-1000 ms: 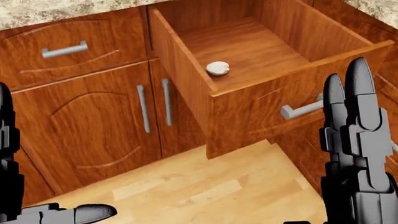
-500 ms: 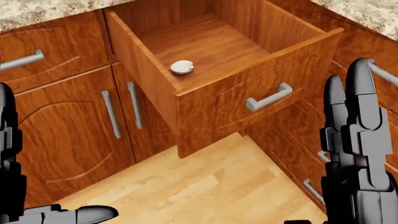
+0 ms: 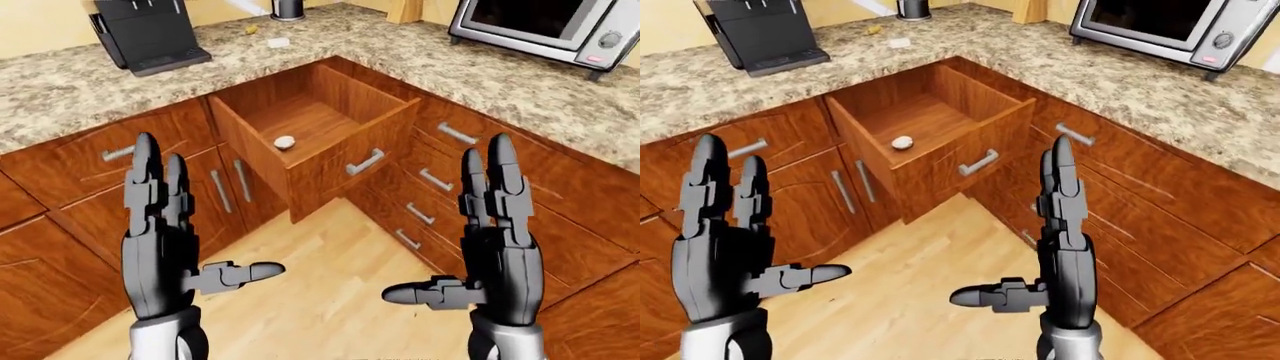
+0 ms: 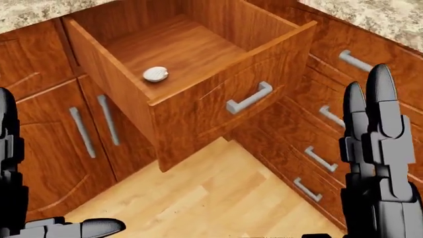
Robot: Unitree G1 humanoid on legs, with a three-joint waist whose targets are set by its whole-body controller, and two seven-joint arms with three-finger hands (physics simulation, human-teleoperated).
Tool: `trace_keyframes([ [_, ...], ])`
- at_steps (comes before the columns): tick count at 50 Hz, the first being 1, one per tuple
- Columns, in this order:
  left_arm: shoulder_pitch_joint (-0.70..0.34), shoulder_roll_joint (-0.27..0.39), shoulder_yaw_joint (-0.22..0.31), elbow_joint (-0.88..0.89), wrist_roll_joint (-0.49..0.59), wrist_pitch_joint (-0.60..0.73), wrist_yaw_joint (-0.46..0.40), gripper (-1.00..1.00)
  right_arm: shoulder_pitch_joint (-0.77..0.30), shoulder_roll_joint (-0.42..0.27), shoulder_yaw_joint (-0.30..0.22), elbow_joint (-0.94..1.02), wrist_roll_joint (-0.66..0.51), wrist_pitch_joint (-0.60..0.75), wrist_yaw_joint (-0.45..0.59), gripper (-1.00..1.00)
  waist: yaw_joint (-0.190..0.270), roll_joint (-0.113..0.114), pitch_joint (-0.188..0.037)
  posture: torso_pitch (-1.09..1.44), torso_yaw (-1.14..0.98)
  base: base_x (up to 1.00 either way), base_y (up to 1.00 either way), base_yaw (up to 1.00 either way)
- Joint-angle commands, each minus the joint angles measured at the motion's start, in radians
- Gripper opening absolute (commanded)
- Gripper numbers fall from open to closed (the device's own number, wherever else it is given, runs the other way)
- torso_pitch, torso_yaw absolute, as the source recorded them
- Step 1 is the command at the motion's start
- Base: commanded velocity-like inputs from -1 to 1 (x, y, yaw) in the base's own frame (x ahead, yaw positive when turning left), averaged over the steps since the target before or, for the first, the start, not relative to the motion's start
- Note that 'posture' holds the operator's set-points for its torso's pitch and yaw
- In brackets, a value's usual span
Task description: Close the right drawer.
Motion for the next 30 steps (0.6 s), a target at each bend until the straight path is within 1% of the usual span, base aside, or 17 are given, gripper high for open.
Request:
trace_keyframes([
  [1,-0.010,-0.001,-0.005,-0.034,0.000,-0.028,-0.004,1.00,-0.009,-0.003,-0.004,-0.034,0.003,-0.026,-0.005,1.00,-0.001,0.004,-0.006,0.00,0.00,0.00,0.00,-0.23],
  [3,-0.010,-0.001,-0.006,-0.033,0.001,-0.031,-0.004,1.00,-0.009,-0.003,-0.005,-0.034,0.004,-0.027,-0.005,1.00,0.000,-0.023,-0.007,0.00,0.00,0.00,0.00,-0.24],
  [6,-0.011,0.000,-0.008,-0.030,0.002,-0.031,-0.005,1.00,-0.009,-0.003,-0.004,-0.034,0.004,-0.028,-0.003,1.00,-0.006,-0.090,-0.018,0.00,0.00,0.00,0.00,-0.23],
  [7,-0.013,0.000,-0.006,-0.029,0.000,-0.030,-0.004,1.00,-0.009,-0.003,-0.004,-0.034,0.003,-0.028,-0.003,1.00,-0.017,-0.050,-0.014,0.00,0.00,0.00,0.00,-0.23],
  [8,-0.014,0.000,-0.004,-0.030,-0.001,-0.028,-0.004,1.00,-0.009,-0.003,-0.004,-0.033,0.003,-0.028,-0.003,1.00,-0.011,-0.062,-0.014,0.00,0.00,0.00,0.00,-0.23],
  [9,-0.013,0.000,-0.005,-0.031,-0.001,-0.028,-0.004,1.00,-0.009,-0.003,-0.004,-0.032,0.003,-0.028,-0.003,1.00,-0.017,-0.057,-0.013,0.00,0.00,0.00,0.00,-0.23],
  [11,-0.014,0.000,-0.004,-0.032,-0.001,-0.027,-0.004,1.00,-0.009,-0.003,-0.004,-0.033,0.002,-0.028,-0.003,1.00,-0.017,-0.041,-0.015,0.00,0.00,0.00,0.00,-0.23],
  [16,-0.015,0.000,-0.004,-0.034,-0.002,-0.025,-0.004,1.00,-0.008,-0.003,-0.005,-0.034,0.004,-0.027,-0.003,1.00,-0.010,0.008,0.007,0.00,0.00,0.00,0.00,-0.23],
  [17,-0.014,0.000,-0.004,-0.035,-0.001,-0.025,-0.004,1.00,-0.008,-0.003,-0.004,-0.034,0.003,-0.028,-0.003,1.00,-0.010,0.026,0.006,0.00,0.00,0.00,0.00,-0.23],
  [18,-0.015,0.000,-0.003,-0.035,-0.001,-0.025,-0.004,1.00,-0.007,-0.003,-0.004,-0.035,0.005,-0.028,-0.003,1.00,-0.009,0.051,0.000,0.00,0.00,0.00,0.00,-0.23],
  [19,-0.014,0.000,-0.004,-0.035,-0.001,-0.025,-0.004,1.00,-0.007,-0.003,-0.005,-0.035,0.004,-0.028,-0.003,1.00,-0.006,0.088,-0.015,0.00,0.00,0.00,0.00,-0.23],
  [20,-0.014,0.000,-0.005,-0.034,0.000,-0.026,-0.004,1.00,-0.007,-0.003,-0.005,-0.033,0.005,-0.028,-0.003,1.00,0.005,0.046,-0.006,0.00,0.00,0.00,0.00,-0.23],
  [21,-0.014,0.000,-0.004,-0.037,-0.001,-0.024,-0.004,1.00,-0.007,-0.003,-0.004,-0.035,0.004,-0.028,-0.003,1.00,0.002,0.051,0.002,0.00,0.00,0.00,0.00,-0.23],
  [22,-0.014,0.000,-0.004,-0.036,-0.001,-0.024,-0.004,1.00,-0.007,-0.003,-0.005,-0.036,0.005,-0.027,-0.003,1.00,0.000,0.051,0.000,0.00,0.00,0.00,0.00,-0.23],
  [24,-0.013,0.000,-0.005,-0.039,-0.001,-0.023,-0.004,1.00,-0.007,-0.003,-0.005,-0.036,0.005,-0.027,-0.002,1.00,-0.002,0.038,-0.011,0.00,0.00,0.00,0.00,-0.23],
  [28,-0.012,-0.001,-0.005,-0.040,-0.001,-0.023,-0.004,1.00,-0.008,-0.003,-0.005,-0.037,0.006,-0.026,-0.002,1.00,-0.002,0.001,-0.005,0.00,0.00,0.00,0.00,-0.23],
  [30,-0.011,0.000,-0.004,-0.040,-0.002,-0.023,-0.005,1.00,-0.008,-0.003,-0.005,-0.035,0.006,-0.026,-0.001,1.00,-0.001,-0.027,-0.005,0.00,0.00,0.00,0.00,-0.23],
])
